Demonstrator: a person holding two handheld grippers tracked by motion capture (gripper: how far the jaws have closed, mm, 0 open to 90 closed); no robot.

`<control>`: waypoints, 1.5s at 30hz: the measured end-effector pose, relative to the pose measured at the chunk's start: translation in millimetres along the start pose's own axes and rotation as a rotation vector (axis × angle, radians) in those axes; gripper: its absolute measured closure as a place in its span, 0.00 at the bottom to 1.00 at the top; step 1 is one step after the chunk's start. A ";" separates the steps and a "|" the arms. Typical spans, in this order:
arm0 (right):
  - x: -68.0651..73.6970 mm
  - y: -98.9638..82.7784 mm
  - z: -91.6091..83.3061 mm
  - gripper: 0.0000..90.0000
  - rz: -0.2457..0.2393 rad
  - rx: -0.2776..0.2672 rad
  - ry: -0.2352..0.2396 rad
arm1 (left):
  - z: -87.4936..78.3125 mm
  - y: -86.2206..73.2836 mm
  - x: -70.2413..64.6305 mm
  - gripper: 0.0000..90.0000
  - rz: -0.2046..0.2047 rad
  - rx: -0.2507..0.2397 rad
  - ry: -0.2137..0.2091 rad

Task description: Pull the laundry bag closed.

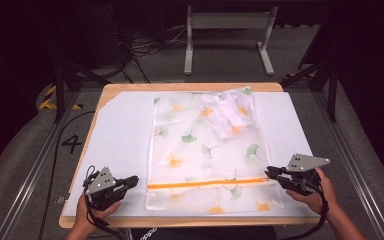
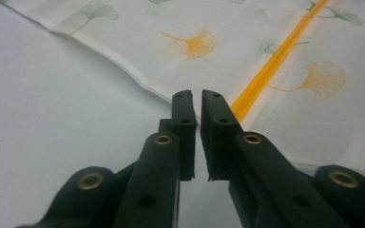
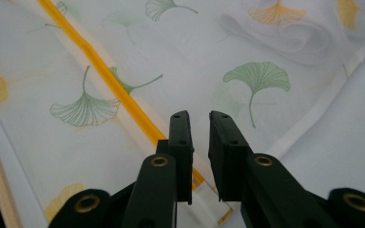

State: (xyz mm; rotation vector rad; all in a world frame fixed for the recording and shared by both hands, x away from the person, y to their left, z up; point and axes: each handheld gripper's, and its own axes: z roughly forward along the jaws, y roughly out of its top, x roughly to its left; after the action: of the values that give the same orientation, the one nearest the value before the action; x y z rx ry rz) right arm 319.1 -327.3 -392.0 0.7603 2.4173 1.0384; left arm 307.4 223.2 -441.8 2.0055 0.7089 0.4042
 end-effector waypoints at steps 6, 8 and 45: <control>-3.7 -6.0 1.4 0.62 0.016 -0.076 -0.094 | -2.8 -1.2 5.9 0.74 0.005 -0.006 0.060; -5.2 -10.7 1.5 0.53 0.024 -0.091 -0.119 | -4.0 -3.0 9.1 0.66 -0.005 -0.009 0.084; -10.2 -54.3 8.1 0.14 0.081 -0.042 -0.216 | -7.3 -16.0 16.2 0.12 -0.053 0.025 0.202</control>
State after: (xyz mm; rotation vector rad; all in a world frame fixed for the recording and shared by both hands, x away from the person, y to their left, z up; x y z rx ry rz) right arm 314.0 -360.6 -436.5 0.9134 2.1917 0.9791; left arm 311.0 244.5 -452.0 1.9823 0.8938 0.5752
